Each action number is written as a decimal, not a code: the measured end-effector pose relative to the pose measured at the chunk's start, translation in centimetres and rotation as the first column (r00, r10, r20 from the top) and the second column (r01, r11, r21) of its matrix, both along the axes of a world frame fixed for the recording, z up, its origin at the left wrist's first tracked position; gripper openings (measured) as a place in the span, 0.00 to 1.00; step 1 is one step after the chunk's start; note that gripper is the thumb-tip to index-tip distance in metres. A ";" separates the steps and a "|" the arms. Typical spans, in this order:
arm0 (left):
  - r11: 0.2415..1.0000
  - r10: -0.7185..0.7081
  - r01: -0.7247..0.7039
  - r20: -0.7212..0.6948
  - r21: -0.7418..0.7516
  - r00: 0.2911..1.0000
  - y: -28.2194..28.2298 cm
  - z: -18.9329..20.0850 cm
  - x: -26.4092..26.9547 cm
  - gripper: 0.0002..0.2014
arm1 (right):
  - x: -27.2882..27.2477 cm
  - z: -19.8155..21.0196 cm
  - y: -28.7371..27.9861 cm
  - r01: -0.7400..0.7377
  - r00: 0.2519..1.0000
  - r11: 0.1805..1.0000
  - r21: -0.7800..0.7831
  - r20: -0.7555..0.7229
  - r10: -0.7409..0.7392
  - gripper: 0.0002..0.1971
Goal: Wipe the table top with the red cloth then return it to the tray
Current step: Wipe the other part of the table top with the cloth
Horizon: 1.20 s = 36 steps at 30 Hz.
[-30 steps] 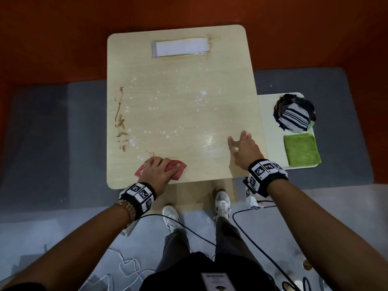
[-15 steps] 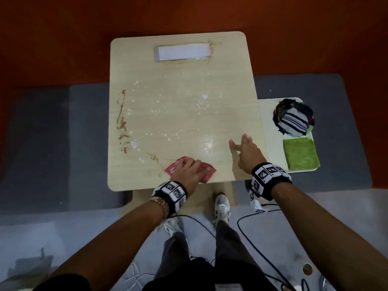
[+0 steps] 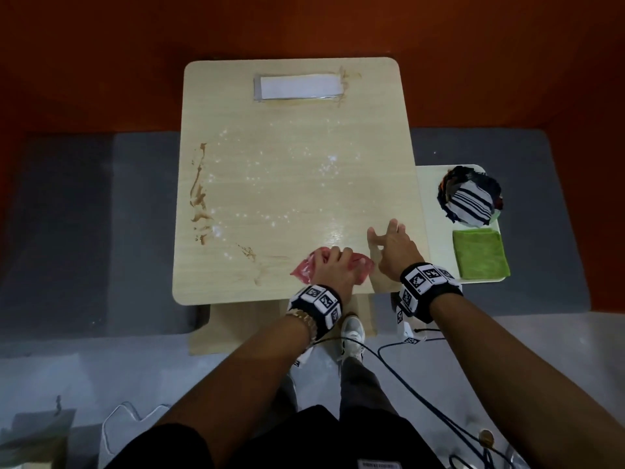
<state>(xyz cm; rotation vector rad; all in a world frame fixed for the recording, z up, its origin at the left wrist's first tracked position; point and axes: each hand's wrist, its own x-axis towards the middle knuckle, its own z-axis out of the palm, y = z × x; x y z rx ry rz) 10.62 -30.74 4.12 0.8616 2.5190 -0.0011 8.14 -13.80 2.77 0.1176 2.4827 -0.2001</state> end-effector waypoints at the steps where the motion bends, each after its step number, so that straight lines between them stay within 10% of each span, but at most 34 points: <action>1: 1.000 -0.003 0.003 -0.006 0.005 1.000 0.0 0.0 0.2 0.33 | 0.0 0.1 0.0 -0.002 1.000 1.000 -0.004 -0.004 0.002 0.34; 13: 0.974 0.179 -0.182 -0.036 -0.137 0.983 -17.6 -1.2 1.2 0.40 | 0.1 -0.4 0.3 -0.017 1.000 1.000 0.002 0.007 0.017 0.40; 21: 0.913 0.401 -0.406 -0.084 -0.052 0.912 -15.5 -2.0 0.0 0.37 | 0.3 -0.6 0.0 -0.021 1.000 1.000 0.022 0.005 0.021 0.40; 29: 0.956 0.271 -0.271 -0.016 -0.115 0.962 -16.2 -2.2 5.3 0.45 | 0.3 -1.0 0.3 -0.051 0.998 0.998 0.032 -0.032 0.052 0.38; 36: 0.851 0.472 -0.490 -0.136 -0.189 0.871 -19.1 -1.1 -2.4 0.38 | 0.1 -1.4 0.0 -0.048 0.998 0.997 0.061 -0.036 0.050 0.35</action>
